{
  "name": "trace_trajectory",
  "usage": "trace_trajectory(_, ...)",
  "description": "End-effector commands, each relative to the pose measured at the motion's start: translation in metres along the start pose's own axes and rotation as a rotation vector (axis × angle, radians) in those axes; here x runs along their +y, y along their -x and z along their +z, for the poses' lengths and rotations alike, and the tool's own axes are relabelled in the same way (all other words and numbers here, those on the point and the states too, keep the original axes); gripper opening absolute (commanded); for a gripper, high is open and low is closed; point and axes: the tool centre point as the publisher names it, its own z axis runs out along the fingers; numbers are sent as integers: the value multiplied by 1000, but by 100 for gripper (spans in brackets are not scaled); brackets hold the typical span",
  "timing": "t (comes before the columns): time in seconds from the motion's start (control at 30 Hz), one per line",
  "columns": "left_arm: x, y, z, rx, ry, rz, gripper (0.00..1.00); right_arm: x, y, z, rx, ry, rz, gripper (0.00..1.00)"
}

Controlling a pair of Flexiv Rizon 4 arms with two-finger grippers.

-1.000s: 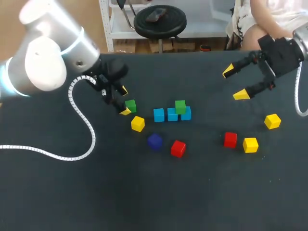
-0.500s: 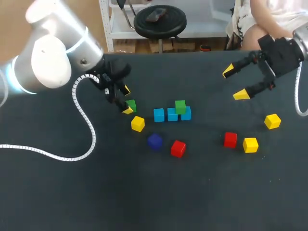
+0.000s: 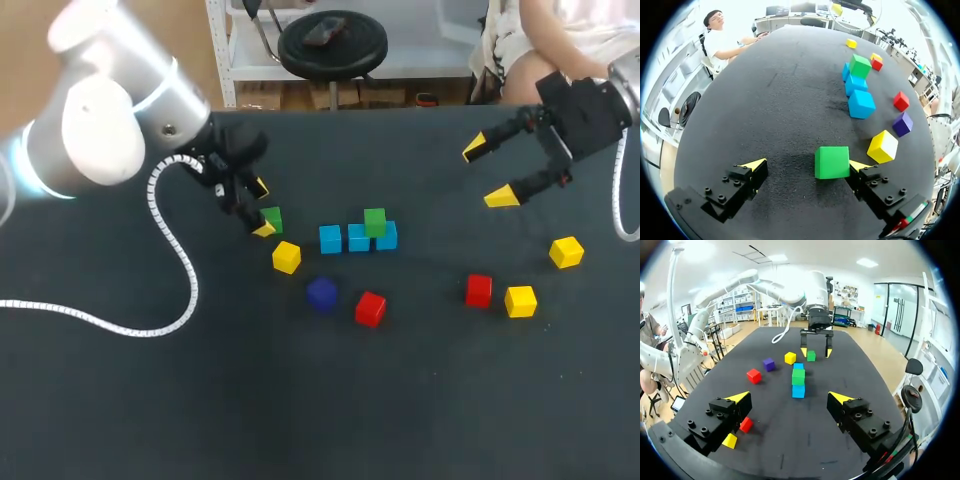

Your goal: Place the blue cubes, place green cubes on the blue cubes, place the yellow cubes on the green cubes, then place the red cubes on the yellow cubes, and place purple cube on the red cubes.

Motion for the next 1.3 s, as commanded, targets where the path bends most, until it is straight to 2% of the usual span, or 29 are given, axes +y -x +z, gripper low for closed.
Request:
trace_trajectory(0.03, 0, -1, 2, -7, -1, 11, 85, 0, 0, 0, -1, -1, -1, 100)
trace_trajectory(0.07, 0, -1, 2, -9, -2, 15, 66, 0, 0, 0, -1, -1, -1, 100)
trace_trajectory(0.13, -3, 1, 2, -15, -9, 41, 49, 0, 0, 0, -1, -1, -1, 100)
trace_trajectory(0.2, -6, 4, 2, -14, -14, 67, 37, 0, 0, 0, -1, -1, -1, 100)
trace_trajectory(0.23, -8, 4, 2, -9, -15, 74, 21, 0, 0, 0, -1, -1, -1, 100)
trace_trajectory(0.3, -11, 3, 2, -8, -14, 80, 2, 0, 0, 0, -1, -1, -1, 100)
trace_trajectory(0.73, -29, 10, -6, 1, 7, 115, 0, 0, 0, 0, -1, -1, -1, 100)
trace_trajectory(1.1, -44, 27, -33, -12, 74, 99, 0, 0, 0, 0, -1, -1, -1, 100)
trace_trajectory(1.3, -57, 44, -39, -26, 63, 120, 0, 0, 0, 0, -1, -1, -1, 100)
